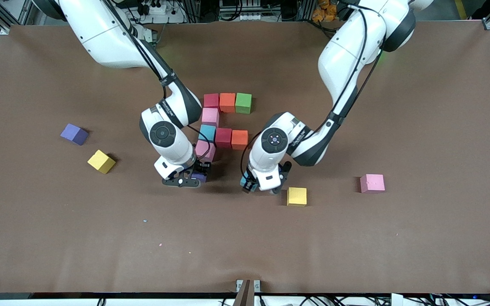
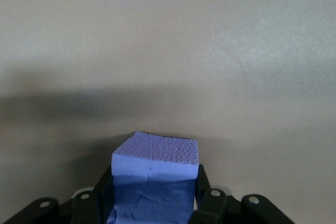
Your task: Arrange 11 blocks into digit 3
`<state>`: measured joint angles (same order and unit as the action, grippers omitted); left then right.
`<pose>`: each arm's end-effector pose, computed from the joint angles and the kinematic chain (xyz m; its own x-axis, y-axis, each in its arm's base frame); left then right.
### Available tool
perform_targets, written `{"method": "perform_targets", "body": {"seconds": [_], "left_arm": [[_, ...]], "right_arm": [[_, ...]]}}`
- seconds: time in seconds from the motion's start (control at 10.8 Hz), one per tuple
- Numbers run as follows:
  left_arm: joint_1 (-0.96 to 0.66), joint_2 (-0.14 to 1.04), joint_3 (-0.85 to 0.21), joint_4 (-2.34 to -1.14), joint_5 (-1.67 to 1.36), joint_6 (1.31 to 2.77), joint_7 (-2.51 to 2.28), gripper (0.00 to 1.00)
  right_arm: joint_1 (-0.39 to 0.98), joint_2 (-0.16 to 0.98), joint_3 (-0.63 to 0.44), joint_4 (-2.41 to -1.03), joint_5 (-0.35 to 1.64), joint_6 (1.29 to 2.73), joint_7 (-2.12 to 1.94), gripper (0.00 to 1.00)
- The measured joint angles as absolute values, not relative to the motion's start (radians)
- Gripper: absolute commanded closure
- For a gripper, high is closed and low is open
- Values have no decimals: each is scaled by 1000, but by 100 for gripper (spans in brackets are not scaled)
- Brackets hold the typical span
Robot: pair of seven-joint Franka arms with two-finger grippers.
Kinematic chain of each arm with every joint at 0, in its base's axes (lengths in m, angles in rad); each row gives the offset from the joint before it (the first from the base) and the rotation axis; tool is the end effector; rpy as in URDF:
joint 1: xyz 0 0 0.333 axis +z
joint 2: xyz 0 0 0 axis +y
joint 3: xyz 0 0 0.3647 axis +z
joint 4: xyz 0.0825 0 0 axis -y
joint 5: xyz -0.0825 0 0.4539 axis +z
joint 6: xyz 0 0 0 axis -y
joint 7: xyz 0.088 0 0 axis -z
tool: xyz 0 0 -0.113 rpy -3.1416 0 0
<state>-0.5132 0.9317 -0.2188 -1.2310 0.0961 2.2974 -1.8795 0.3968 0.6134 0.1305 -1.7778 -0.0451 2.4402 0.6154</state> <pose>0.6826 -0.5375 0.2110 0.3767 0.9163 -0.1362 0.9246 -0.3628 0.1163 0.6446 0.3661 0.2028 0.9966 -0.0806 0.0194 -0.0791 -0.9946 -0.0676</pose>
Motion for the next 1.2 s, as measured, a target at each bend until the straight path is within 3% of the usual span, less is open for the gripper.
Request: {"method": "perform_targets", "body": {"seconds": [0.65, 1.2], "left_arm": [[-513, 891, -112, -1231, 96, 2244, -2197, 99], [-519, 888, -87, -1231, 96, 2228, -2281, 99]], "right_arm": [[397, 598, 150, -1810, -46, 2453, 615, 33], [390, 594, 160, -1862, -85, 2511, 615, 37]]}}
